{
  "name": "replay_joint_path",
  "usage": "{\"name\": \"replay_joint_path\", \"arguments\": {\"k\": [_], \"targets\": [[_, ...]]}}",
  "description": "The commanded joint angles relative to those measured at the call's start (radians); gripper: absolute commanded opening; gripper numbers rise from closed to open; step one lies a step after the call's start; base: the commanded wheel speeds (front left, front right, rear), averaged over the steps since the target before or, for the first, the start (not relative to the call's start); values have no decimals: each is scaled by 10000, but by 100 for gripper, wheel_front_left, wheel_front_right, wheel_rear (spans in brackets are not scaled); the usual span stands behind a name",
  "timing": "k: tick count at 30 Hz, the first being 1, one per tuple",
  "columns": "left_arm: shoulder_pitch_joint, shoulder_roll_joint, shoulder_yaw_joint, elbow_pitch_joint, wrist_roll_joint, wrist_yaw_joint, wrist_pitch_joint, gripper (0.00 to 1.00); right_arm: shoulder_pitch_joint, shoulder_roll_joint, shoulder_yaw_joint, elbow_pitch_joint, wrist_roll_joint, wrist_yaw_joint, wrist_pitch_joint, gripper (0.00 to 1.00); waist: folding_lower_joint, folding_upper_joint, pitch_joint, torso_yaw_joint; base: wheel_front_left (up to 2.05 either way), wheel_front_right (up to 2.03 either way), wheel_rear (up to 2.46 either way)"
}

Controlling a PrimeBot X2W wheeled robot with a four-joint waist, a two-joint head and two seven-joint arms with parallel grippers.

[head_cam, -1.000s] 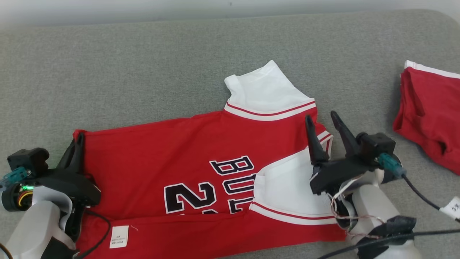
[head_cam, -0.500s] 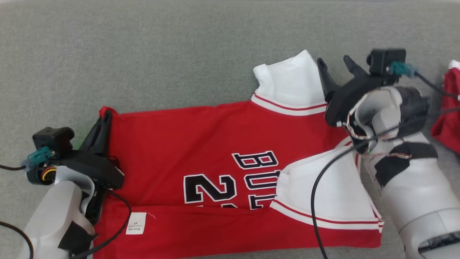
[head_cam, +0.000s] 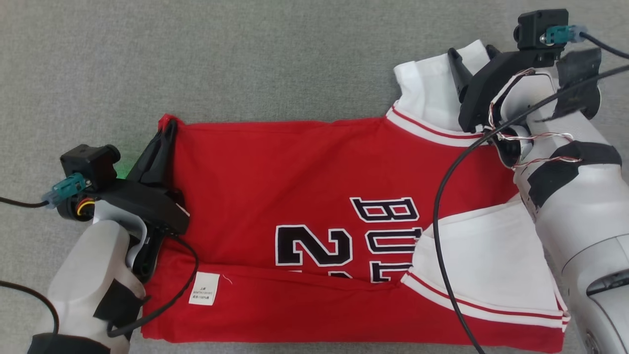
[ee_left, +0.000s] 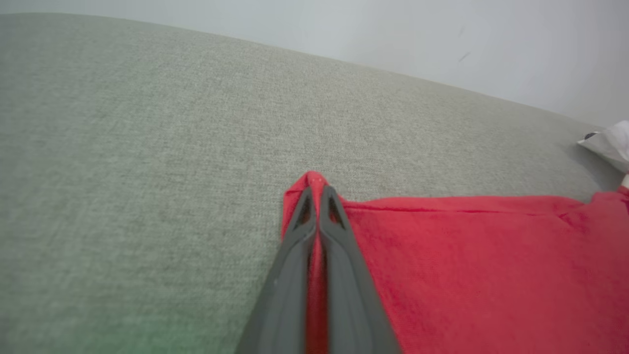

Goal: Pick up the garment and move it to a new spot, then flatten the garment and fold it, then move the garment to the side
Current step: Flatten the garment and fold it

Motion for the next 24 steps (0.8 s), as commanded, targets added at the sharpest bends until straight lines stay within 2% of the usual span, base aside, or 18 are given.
{"name": "replay_joint_path", "arguments": {"k": [1,3,4,5,6,7,16,24], "targets": [[-28,17,-51,98,-54,8,-2,0,-240,-25,65,261,54,-14,120,100,0,-1,230,207,0,0,0],[-17,7,-67,103,-56,10,-2,0,-302,-2,73,388,84,-14,125,100,0,-1,245,217,0,0,0],[-24,0,-76,102,-65,10,-2,0,-333,32,109,482,95,-14,149,82,0,-1,256,223,0,0,0],[-35,-5,-81,109,-69,11,0,0,-360,81,136,534,142,-14,158,47,0,-1,261,223,0,0,0],[-36,4,-80,107,-71,11,5,0,-423,123,148,544,180,-14,72,30,0,-1,260,214,0,0,0],[-29,21,-65,104,-71,11,5,0,-485,154,198,531,188,-13,-8,0,0,-1,256,193,0,0,0],[287,281,362,69,34,11,3,0,-295,116,737,167,873,-14,-606,0,0,-1,-151,-206,0,0,0],[879,554,1028,-119,90,8,-5,0,715,-378,1619,-1188,2270,-14,-944,0,0,-1,-921,-589,0,0,0]]}}
